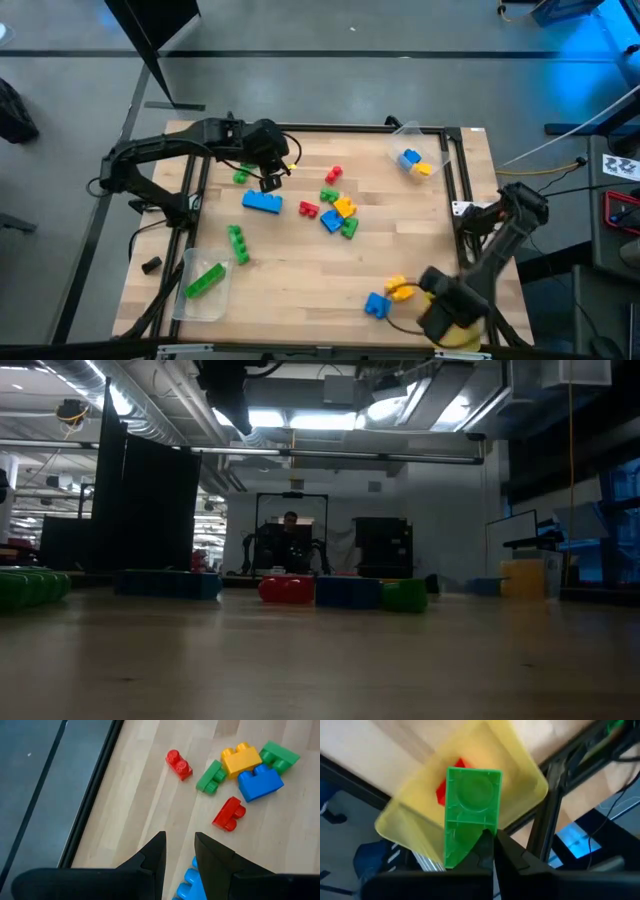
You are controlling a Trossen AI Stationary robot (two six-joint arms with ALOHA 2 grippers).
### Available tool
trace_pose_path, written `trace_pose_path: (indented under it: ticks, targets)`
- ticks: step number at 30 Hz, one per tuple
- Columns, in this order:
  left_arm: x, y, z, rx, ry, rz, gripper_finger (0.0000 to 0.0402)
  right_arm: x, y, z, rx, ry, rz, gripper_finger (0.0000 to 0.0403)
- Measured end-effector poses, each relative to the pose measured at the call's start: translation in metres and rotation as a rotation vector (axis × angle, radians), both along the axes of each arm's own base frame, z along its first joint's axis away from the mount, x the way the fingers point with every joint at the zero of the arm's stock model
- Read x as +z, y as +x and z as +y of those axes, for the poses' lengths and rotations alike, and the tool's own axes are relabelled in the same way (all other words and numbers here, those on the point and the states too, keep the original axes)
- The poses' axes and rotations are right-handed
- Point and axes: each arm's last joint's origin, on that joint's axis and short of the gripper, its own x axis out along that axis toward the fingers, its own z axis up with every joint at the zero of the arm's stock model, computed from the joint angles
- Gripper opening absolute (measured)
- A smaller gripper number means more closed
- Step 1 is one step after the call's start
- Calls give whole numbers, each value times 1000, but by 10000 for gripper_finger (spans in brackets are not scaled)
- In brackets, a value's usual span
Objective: Sort blocks by size
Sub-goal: Put the top right 2 stud green game piece into the yellow bin, then put the 4 stud blue game piece into the bottom transparent bin
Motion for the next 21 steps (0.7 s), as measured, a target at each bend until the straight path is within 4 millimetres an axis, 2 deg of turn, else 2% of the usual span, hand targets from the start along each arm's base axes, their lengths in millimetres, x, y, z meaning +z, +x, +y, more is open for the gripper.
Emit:
trace_pose_path:
  ticks: [5,11,16,21]
  targets:
    - [-1,-2,0,4,-6,17,88,-1,-19,17,37,-5,-44,4]
    - [-4,-8,-2,65,-49,66,88,-1,-29,26,75,6,-79,13]
    - [-9,-20,-3,165,-107,164,88,-1,-29,29,80,26,-96,56]
    - [-10,-23,-4,133,-106,207,94,-2,-27,28,80,6,-125,100]
